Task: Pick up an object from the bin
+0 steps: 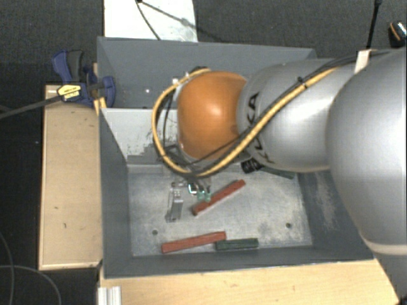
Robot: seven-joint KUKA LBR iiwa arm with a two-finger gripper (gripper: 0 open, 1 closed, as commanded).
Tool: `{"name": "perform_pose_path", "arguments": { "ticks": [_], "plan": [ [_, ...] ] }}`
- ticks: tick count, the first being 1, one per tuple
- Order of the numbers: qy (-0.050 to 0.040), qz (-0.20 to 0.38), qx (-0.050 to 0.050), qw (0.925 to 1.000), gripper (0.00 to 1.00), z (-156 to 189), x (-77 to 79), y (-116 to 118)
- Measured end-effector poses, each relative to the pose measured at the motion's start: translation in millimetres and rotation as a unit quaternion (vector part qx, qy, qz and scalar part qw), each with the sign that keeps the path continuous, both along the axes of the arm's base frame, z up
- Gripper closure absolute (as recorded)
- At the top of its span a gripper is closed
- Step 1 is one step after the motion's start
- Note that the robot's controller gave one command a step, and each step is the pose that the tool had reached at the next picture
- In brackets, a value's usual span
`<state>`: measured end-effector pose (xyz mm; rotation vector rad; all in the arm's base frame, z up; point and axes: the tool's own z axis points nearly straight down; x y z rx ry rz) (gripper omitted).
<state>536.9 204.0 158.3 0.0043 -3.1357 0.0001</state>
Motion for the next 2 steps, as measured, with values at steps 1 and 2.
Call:
{"name": "perform_pose_path", "arguments": {
  "ticks": [1, 2],
  "plan": [
    [-0.0008, 0.069, -0.002, 0.9976, 0.0, -91.5, 22.8, -97.7],
    [-0.0029, 0.06, -0.001, 0.9982, 0.0, -56.2, 12.3, -141.7]
  ]
}}
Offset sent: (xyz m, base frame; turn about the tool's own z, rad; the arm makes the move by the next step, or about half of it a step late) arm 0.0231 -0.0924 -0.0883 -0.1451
